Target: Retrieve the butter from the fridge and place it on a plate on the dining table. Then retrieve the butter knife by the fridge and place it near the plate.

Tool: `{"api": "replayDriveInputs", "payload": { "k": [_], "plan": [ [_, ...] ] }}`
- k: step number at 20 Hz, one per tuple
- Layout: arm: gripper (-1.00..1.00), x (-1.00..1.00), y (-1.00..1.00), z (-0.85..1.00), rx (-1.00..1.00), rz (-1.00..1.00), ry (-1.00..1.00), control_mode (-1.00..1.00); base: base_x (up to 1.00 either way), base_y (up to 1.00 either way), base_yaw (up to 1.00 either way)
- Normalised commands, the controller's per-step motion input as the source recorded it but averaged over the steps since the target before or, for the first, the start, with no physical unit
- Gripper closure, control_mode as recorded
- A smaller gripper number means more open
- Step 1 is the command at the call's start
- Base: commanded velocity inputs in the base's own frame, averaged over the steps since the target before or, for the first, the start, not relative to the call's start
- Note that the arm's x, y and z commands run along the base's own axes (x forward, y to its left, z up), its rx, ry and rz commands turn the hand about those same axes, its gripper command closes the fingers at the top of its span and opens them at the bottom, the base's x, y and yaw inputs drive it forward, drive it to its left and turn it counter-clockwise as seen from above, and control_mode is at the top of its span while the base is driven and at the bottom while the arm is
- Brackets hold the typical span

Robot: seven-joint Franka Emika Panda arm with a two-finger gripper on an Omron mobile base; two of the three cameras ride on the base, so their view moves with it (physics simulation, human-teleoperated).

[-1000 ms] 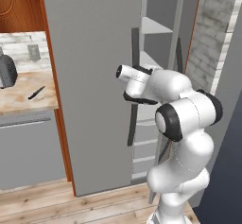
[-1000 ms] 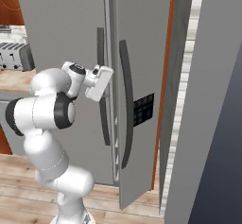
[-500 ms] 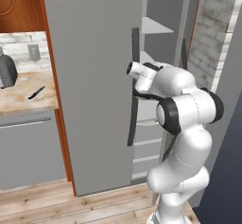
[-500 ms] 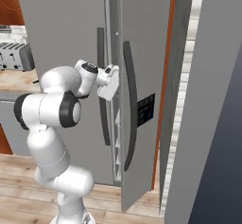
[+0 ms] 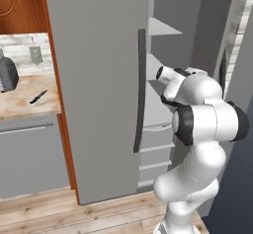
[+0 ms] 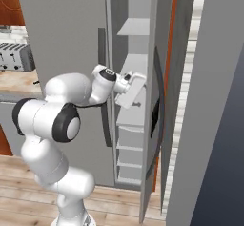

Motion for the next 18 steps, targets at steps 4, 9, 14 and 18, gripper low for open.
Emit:
{"api": "replayDriveInputs", "payload": {
  "k": [4,9,14,18],
  "plan": [
    [-1.0,-0.36,-0.7,0.05,0.0,-0.01,-0.18,-1.0,0.0,0.0,0.0],
    [-1.0,-0.26,0.17,0.02,0.03,-0.01,-0.26,-1.0,0.0,0.0,0.0],
    [-1.0,0.0,1.0,0.0,0.24,-0.14,-0.27,-1.0,0.0,0.0,0.0],
    [-1.0,0.07,1.0,0.0,0.47,-0.12,-0.26,-1.0,0.0,0.0,0.0]
  ]
}}
